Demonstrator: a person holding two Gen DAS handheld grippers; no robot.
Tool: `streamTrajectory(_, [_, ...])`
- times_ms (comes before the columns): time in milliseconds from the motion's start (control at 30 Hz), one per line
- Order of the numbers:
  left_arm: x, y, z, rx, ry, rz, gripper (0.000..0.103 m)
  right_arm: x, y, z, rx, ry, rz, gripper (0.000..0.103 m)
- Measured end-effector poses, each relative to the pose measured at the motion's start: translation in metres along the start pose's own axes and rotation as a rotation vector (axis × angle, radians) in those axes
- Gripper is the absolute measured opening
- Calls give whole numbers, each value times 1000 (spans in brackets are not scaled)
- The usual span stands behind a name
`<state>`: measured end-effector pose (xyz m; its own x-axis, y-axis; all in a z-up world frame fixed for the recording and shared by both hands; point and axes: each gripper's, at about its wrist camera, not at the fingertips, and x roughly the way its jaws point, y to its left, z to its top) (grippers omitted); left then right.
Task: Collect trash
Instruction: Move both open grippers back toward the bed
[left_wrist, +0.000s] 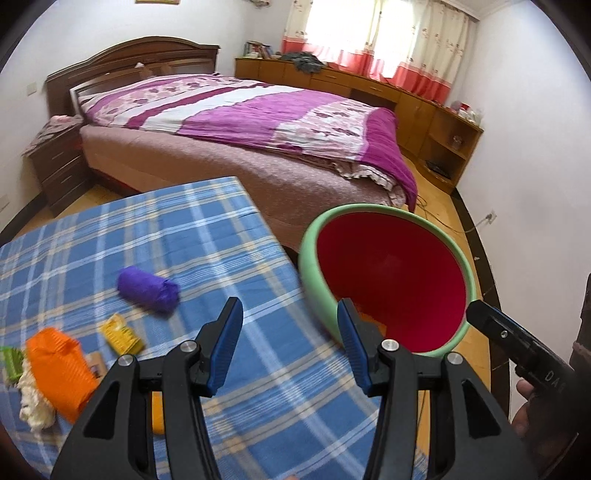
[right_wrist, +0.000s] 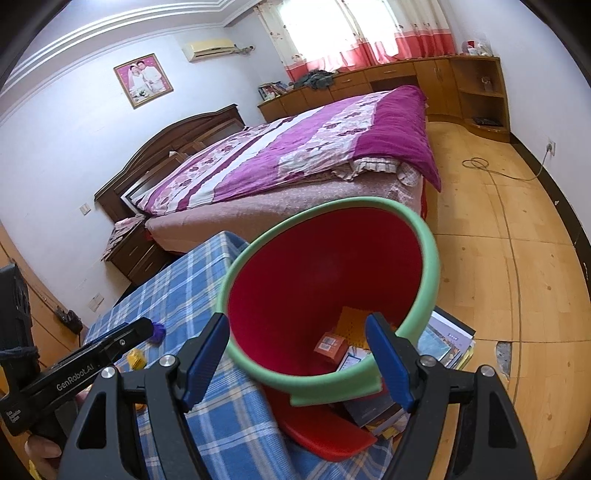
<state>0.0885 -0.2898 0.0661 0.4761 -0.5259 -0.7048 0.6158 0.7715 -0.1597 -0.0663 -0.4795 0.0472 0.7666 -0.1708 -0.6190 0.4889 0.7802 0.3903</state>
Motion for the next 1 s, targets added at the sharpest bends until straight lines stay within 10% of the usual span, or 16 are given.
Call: streamTrajectory(1000, [-82,146,-61,-261,-52,208,53,14,106,-54,-167,127,116,83])
